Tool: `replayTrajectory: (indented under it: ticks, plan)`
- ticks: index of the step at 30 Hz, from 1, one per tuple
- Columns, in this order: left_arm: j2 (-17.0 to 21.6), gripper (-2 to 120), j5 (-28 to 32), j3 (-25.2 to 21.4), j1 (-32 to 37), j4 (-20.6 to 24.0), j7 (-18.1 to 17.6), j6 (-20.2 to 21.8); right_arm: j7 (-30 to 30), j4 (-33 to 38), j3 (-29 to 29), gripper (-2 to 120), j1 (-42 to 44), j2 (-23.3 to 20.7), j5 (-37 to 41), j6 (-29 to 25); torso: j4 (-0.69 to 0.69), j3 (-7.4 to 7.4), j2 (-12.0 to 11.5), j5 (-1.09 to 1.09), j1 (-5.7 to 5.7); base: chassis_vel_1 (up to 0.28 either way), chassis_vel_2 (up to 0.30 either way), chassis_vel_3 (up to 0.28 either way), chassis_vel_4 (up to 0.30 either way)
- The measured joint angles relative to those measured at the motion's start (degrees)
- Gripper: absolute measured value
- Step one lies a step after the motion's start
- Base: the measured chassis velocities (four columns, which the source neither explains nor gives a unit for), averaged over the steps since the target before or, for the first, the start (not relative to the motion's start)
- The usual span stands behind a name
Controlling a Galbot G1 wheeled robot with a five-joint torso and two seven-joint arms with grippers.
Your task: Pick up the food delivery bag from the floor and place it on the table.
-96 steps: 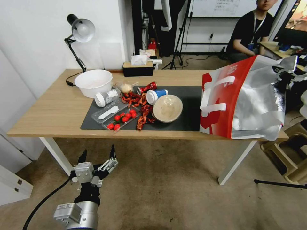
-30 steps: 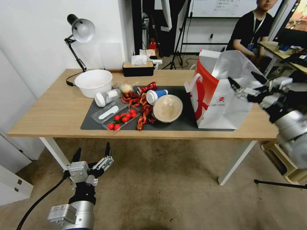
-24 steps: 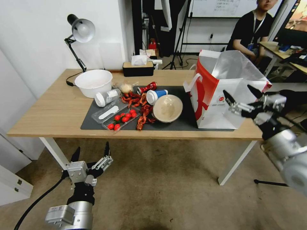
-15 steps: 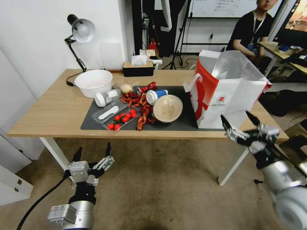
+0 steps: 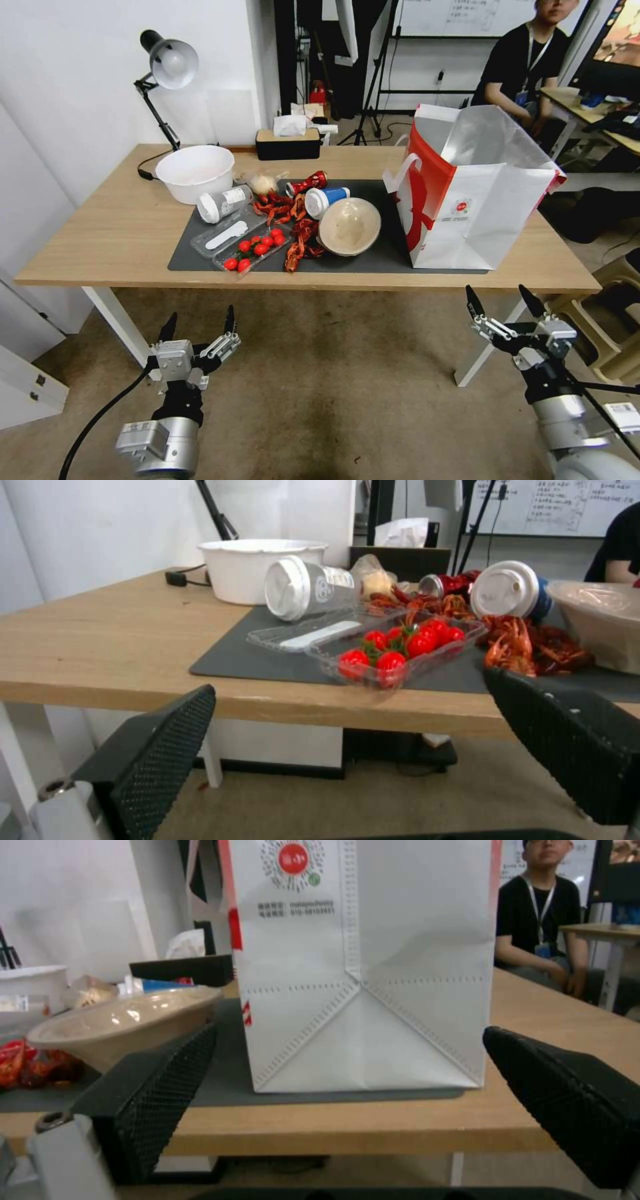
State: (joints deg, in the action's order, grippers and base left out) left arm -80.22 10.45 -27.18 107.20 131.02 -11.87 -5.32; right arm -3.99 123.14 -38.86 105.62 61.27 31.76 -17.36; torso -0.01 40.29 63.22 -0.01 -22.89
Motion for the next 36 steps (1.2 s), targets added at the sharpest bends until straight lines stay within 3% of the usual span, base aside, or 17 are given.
replayTrajectory:
  ticks: [36]
  plan:
    - [0.9, 100, -0.1, 0.1, -1.0, -1.1, -0.3, -0.6, 1.0, -2.8, 0.8, 100, -0.7, 0.7, -0.6, 0.6, 0.00, 0.00, 0.0, 0.01, 0.00, 0.000, 0.000, 0.000, 0.000]
